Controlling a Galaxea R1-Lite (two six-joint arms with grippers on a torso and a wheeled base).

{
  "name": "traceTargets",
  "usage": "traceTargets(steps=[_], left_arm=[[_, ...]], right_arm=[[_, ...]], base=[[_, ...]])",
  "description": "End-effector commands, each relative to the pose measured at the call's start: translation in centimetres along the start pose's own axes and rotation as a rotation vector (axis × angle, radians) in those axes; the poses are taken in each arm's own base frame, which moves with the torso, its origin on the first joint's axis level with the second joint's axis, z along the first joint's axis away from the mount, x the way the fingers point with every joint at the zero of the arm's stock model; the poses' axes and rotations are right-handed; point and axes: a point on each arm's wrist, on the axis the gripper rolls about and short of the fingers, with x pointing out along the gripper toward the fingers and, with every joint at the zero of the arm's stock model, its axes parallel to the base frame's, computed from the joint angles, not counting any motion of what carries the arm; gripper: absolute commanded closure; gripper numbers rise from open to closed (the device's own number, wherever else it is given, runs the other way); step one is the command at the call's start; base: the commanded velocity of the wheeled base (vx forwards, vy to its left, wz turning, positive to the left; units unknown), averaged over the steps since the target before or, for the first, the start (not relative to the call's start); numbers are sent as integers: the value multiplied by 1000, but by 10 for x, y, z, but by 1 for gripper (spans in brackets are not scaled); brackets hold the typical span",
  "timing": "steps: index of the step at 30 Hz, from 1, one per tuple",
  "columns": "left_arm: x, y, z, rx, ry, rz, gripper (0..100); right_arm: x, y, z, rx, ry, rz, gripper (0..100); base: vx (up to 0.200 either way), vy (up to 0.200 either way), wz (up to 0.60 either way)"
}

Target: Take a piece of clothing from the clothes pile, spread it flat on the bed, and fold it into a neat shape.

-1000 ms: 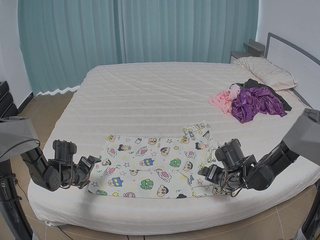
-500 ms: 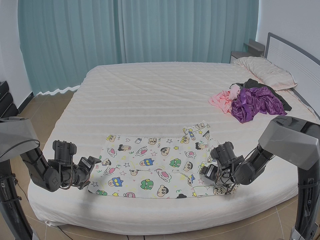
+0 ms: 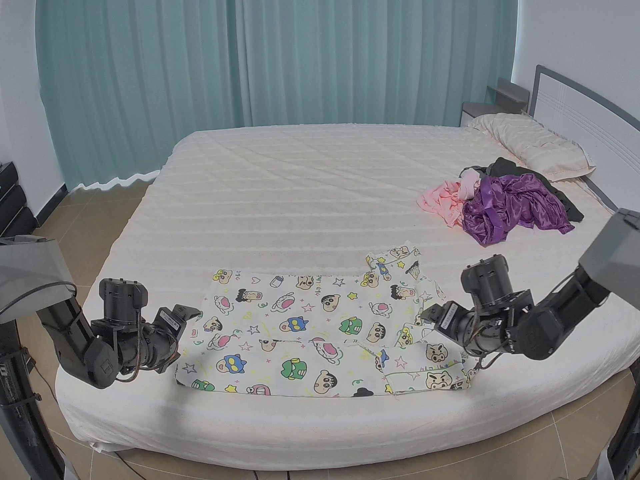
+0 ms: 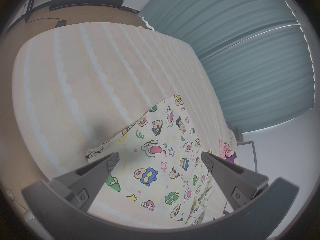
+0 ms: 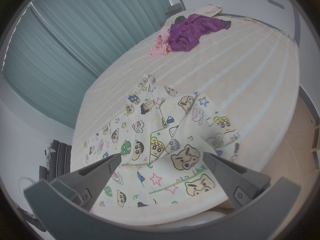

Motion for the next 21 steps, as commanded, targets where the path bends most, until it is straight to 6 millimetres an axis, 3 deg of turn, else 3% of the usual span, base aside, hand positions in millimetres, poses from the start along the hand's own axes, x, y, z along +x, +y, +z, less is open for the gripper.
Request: traceTargets(steps=[1,5,21], left_arm=[[-3,4,-4,4,-8,-27,0],[-3,4,-4,4,-8,-27,0],[-2,4,-4,7,-5,-27,0]], right_arm=[[-59,-21,7,37,-64,69,0],[-58,-31,-4,35,-97,123,0],[-55,-35,-8,30,-110,144,0]], base=[[200,0,0],[200,0,0],[188,0,0]])
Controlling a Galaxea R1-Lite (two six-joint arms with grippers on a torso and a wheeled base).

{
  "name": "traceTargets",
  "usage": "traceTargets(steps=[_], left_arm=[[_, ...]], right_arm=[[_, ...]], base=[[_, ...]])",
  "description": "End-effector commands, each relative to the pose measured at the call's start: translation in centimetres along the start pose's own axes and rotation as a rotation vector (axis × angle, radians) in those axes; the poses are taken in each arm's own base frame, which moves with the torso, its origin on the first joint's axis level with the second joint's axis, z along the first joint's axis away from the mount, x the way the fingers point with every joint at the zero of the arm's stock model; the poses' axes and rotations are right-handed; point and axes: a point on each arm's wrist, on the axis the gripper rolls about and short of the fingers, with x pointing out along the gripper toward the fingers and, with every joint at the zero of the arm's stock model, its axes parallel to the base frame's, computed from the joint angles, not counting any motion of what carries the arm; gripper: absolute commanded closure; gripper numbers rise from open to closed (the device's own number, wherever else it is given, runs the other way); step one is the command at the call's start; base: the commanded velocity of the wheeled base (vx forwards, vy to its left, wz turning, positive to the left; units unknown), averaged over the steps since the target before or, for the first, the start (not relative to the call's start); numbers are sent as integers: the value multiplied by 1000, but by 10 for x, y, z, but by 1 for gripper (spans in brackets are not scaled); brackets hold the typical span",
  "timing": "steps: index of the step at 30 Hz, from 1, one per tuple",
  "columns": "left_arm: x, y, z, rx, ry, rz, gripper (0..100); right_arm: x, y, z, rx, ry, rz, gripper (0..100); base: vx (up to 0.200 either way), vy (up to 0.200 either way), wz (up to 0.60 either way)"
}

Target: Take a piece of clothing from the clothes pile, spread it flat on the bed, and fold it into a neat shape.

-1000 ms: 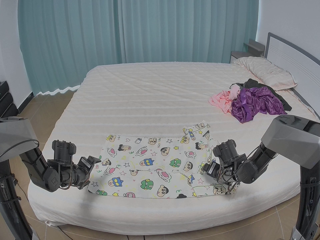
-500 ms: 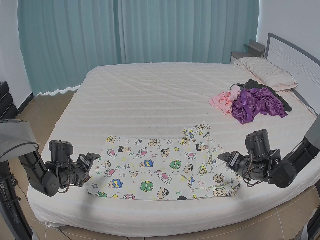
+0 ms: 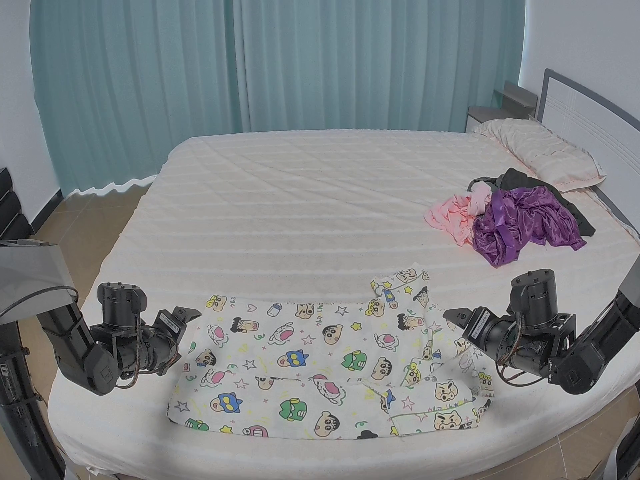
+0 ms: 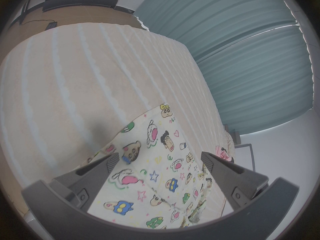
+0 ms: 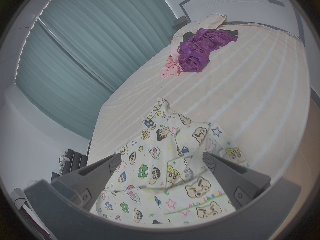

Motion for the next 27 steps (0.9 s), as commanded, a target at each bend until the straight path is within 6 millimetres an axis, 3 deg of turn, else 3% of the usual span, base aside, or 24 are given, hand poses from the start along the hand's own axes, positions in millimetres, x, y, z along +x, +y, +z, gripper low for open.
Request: traceTargets(steps=[1,7,17,24,27], left_arm=[[1,1,0,0,2,3,0],[1,0,-1,-2,1,-3,0],[1,-2,-6,-4,10,-5,0],[0,-2,-8,5,9,-1,0],[0,-3,2,5,-34,-7,0]], right_arm=[[0,-1,-1,2,3,-1,0],[0,-1,0,3,0,1,0],[2,-3,-1,3,4,-10,0],[7,-5,-5,-2,19,-26,0],[7,-5,-5,-2,18,-27,0]], base=[[0,0,0],[0,0,0],[0,-200,0],[0,0,0],[0,0,0]])
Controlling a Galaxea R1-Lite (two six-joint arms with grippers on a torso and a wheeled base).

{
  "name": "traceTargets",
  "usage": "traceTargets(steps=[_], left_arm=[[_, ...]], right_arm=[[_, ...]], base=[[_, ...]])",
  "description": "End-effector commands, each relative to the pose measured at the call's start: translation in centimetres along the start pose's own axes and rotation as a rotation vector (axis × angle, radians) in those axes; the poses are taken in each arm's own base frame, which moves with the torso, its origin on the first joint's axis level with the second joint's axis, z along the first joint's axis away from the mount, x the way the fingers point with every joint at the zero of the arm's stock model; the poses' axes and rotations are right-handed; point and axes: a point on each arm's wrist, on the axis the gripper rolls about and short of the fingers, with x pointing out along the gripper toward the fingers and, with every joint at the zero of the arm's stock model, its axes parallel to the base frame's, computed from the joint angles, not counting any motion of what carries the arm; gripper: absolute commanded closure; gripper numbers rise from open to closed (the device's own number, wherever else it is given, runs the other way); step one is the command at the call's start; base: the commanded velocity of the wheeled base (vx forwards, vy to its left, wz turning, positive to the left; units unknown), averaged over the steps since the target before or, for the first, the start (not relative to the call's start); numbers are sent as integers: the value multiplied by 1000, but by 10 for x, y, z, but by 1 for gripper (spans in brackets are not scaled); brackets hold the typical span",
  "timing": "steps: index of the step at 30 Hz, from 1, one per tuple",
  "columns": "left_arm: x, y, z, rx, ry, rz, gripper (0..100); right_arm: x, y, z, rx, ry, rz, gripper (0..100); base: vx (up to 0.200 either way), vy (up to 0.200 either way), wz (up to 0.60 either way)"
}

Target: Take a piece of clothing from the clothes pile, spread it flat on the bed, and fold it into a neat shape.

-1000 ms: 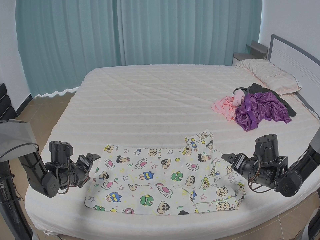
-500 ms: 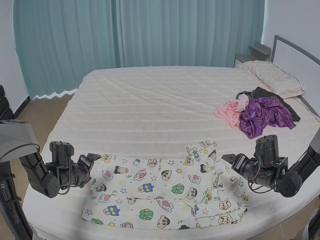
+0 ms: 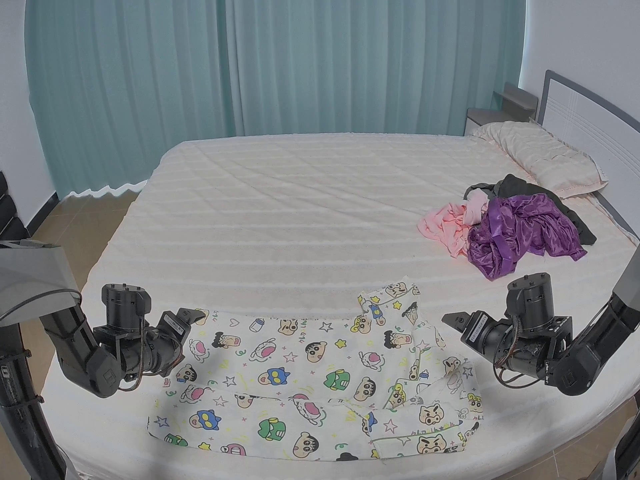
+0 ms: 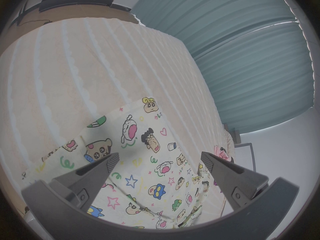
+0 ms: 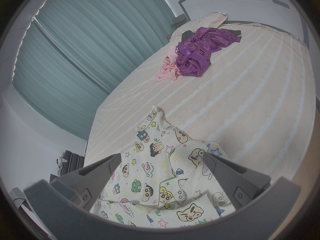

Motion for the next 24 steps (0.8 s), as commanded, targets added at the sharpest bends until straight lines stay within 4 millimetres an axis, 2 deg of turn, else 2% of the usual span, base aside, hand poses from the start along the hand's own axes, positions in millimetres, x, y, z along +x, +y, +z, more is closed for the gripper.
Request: traceTargets(steps=[1,6,11,13,16,21,24], left_arm=[[-1,-2,15,9,-61,-14,0],[5,4,43,240,-130,7,0],[49,13,74,460,-143,76,0],[54,13,76,491,-126,88,0],[75,11,82,601,0,56,0],[113,12,88,672,41,28,0],[122,12,88,704,89,28,0]], right_arm=[[1,-1,-1,-3,4,-7,0],[-2,-3,-3,-9,11,-11,0],[-4,-7,-6,-19,21,-22,0],[-4,-7,-7,-21,22,-23,0],[-3,-8,-9,-25,30,-29,0],[-5,-9,-11,-30,39,-29,0],[-5,-8,-13,-33,44,-28,0]], base=[[0,0,0],[0,0,0],[0,0,0],[0,0,0],[0,0,0],[0,0,0],[0,0,0]])
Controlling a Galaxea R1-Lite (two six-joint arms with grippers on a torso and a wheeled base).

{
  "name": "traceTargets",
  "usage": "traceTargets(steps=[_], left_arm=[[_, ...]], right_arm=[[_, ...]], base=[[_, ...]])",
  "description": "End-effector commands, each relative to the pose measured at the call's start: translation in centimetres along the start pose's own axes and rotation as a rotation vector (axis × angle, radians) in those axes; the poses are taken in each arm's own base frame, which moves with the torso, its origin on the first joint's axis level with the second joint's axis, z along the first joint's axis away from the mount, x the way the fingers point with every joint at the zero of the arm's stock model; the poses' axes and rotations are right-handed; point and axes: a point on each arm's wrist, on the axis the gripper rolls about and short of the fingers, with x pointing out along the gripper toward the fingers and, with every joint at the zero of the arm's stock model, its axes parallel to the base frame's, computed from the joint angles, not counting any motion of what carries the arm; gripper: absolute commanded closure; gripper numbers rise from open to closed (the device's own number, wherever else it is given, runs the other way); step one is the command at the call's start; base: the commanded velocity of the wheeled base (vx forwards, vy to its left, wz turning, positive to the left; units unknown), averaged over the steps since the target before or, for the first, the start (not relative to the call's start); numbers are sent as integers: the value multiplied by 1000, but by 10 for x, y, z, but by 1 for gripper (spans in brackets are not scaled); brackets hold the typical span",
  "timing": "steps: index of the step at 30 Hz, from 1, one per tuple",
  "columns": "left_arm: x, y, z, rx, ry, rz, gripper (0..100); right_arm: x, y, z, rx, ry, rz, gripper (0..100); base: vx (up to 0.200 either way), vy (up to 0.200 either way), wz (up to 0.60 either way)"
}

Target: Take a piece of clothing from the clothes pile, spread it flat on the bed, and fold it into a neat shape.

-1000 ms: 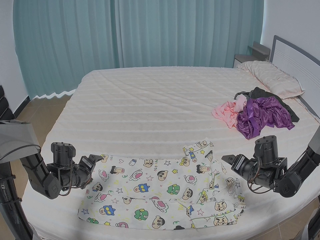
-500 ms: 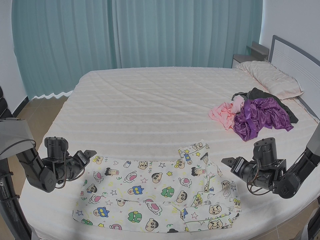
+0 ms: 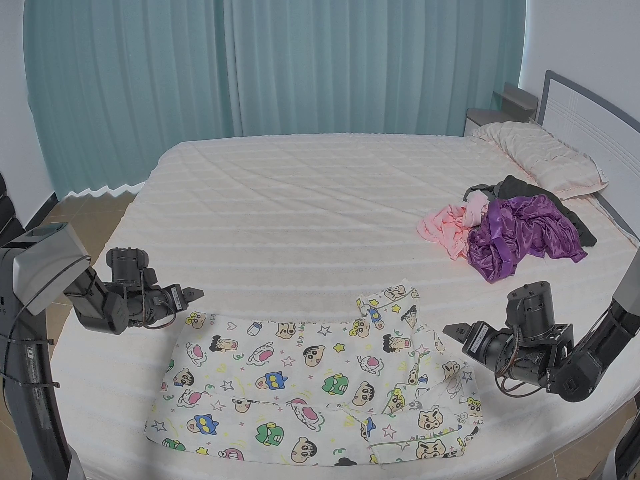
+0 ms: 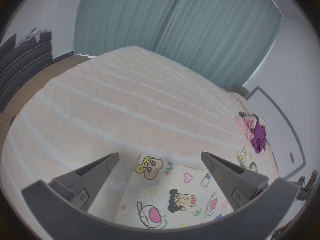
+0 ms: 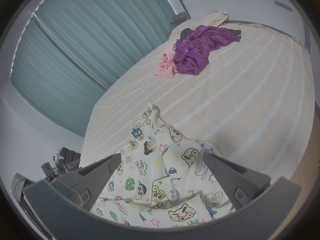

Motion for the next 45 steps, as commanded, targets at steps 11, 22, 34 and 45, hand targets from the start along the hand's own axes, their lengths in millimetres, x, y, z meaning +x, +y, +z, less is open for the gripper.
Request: traceTargets(steps=[11,22,34,45], left_arm=[[49,10,-15,108,195,-70,0],[53,8,-14,100,259,-77,0],[52,10,-18,81,277,-76,100],[42,11,-26,-17,129,4,100]], right_arm=[[-1,2,-8,-20,22,4,0],[0,2,-9,-19,25,2,0],[16,7,7,2,17,38,0],[126,16,59,-112,96,-19,0]], base=[[0,0,0],[0,0,0],[0,0,0],[0,0,0]])
